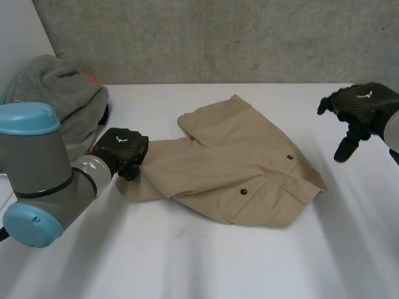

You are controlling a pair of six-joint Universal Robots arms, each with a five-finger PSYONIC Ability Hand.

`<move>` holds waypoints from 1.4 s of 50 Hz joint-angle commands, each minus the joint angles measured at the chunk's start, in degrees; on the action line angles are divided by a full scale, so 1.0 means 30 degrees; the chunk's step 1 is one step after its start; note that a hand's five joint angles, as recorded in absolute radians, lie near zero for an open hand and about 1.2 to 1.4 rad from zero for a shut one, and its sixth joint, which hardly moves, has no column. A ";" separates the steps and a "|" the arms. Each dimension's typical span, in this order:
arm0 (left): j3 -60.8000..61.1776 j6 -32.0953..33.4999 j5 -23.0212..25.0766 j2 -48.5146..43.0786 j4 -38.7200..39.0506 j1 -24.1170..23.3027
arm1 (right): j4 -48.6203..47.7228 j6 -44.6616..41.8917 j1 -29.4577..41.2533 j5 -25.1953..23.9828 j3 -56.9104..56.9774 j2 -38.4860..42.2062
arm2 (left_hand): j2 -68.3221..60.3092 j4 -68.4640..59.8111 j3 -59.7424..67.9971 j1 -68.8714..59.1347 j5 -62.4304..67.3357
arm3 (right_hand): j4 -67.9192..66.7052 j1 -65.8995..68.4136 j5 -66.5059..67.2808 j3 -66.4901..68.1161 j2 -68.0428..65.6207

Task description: Fold the laundry.

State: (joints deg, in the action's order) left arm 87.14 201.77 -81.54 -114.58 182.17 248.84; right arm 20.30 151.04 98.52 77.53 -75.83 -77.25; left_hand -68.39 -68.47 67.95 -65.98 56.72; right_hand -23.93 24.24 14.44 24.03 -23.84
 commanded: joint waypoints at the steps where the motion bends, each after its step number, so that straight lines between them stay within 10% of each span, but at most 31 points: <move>1: -0.0073 -0.0049 0.0082 0.0194 -0.0224 -0.0271 | -0.3222 0.0480 -0.0878 0.0696 0.2277 0.3893 | -0.3869 -0.3843 0.4017 -0.4674 0.4427 | 0.0100 -0.0206 -0.0271 -0.0134 0.0070; 19: -0.0835 -0.0049 -0.0065 -0.0011 -0.0312 -0.0183 | -0.0756 0.5082 0.6092 -0.1762 -0.5717 0.0731 | -0.3869 -0.3843 0.4017 -0.4674 0.4427 | -0.5786 0.5681 0.5616 0.5753 -0.5817; 30: -0.0864 0.0009 -0.0094 -0.0128 -0.0312 -0.0183 | -0.7695 0.5141 0.8584 0.2714 -0.6833 0.3979 | -0.3869 -0.3843 0.4017 -0.4674 0.4427 | -0.4390 0.4284 0.4220 0.4356 -0.4420; 46: -0.1128 0.0039 -0.0094 -0.0714 -0.0253 -0.0183 | -1.4087 0.0516 0.9172 0.5005 -0.7126 0.6443 | -0.3869 -0.3843 0.4017 -0.4674 0.4427 | -0.3822 0.3717 0.3652 0.3789 -0.3853; 57: -0.1304 -0.0049 -0.0065 -0.1066 -0.0282 -0.0242 | -1.5115 -0.1128 0.8235 0.5270 -0.6306 0.7470 | -0.3869 -0.3843 0.4017 -0.4674 0.4427 | -1.4405 1.4300 1.4235 1.4371 -1.4435; 70: -0.1391 -0.1569 0.0727 0.1976 -0.1161 -0.0154 | -1.2423 -0.1042 0.6595 0.4422 -0.4433 0.2201 | -0.3869 -0.3843 0.4017 -0.4674 0.4427 | -1.8691 1.8585 1.8521 1.8657 -1.8721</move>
State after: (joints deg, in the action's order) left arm 83.14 200.39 -80.33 -114.77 180.07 248.22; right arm -22.02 146.62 120.42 92.79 -92.53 -61.89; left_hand -68.39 -68.48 67.95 -65.98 56.72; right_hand -66.93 61.97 55.66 67.36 -67.68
